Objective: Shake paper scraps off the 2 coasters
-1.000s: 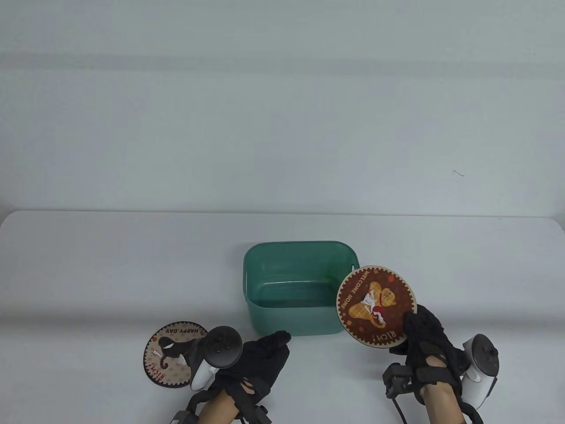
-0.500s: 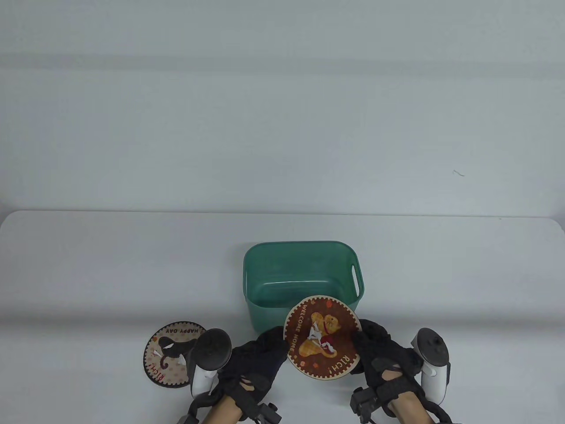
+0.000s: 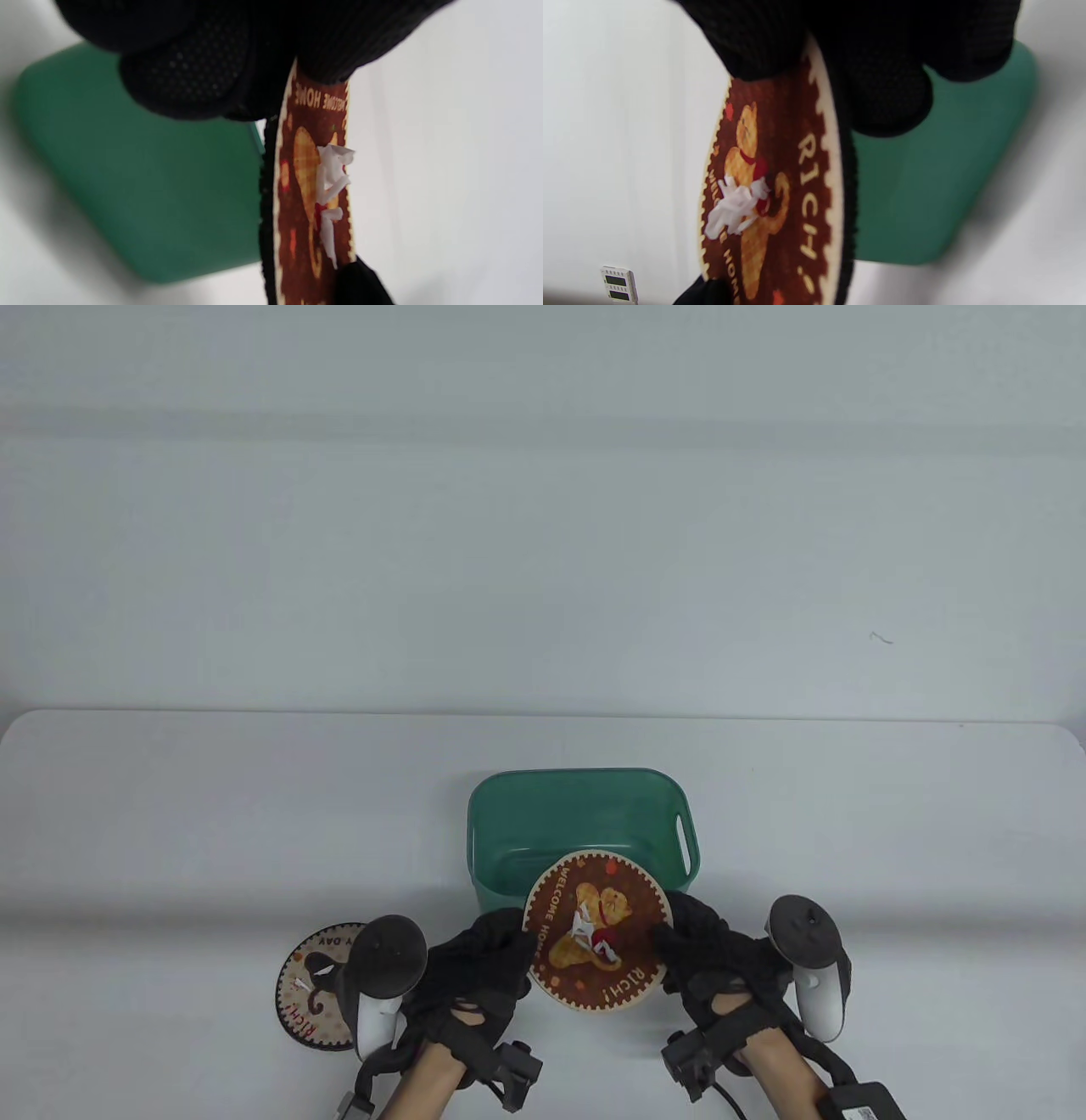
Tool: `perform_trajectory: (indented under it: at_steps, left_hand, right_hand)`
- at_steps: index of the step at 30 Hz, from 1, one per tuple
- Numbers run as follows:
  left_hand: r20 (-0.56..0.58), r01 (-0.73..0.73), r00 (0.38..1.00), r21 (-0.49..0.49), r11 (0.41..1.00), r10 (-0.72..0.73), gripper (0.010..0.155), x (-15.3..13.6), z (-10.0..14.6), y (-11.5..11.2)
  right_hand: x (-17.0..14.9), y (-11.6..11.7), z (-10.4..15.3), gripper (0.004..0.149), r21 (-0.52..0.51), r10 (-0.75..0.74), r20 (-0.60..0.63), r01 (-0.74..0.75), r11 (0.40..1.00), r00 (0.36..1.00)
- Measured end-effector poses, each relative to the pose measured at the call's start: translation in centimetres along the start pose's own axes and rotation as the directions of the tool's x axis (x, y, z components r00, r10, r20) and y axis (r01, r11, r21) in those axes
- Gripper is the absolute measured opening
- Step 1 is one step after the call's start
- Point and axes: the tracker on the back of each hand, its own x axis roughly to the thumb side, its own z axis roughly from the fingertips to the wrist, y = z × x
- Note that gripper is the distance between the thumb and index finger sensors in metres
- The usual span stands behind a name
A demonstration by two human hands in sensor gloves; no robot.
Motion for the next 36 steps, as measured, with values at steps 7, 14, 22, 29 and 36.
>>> perform_trajectory:
  at_steps: [7, 14, 22, 29, 36]
  left_hand:
    - [-0.004, -0.013, 1.000, 0.068, 0.998, 0.014, 0.043, 3.5, -4.0, 2.0]
    - [-0.092, -0.041, 0.995, 0.084, 0.996, 0.049, 0.042, 3.9, -7.8, 2.4]
    - [-0.190, 0.009, 0.982, 0.085, 0.996, 0.008, 0.042, 2.2, -9.9, 1.9]
    - [-0.156, 0.041, 0.987, 0.066, 0.997, -0.030, 0.042, 2.2, -10.4, 1.5]
    - [-0.065, 0.217, 0.975, 0.092, 0.972, -0.211, 0.060, 3.4, -8.2, 2.4]
  right_hand:
    - [6.1, -1.0, -4.0, 0.048, -0.073, 0.076, 0.097, -0.069, 0.995, 0.992]
    - [8.0, -1.6, -7.6, 0.043, -0.126, 0.124, 0.138, -0.107, 0.986, 0.983]
    - [6.6, -1.6, -9.8, 0.043, -0.090, 0.372, 0.080, -0.365, 0.927, 0.925]
    - [5.9, -1.3, -10.7, 0.049, -0.040, 0.385, 0.070, -0.383, 0.923, 0.920]
    - [5.3, -1.6, -10.4, 0.041, -0.109, 0.386, 0.081, -0.377, 0.920, 0.919]
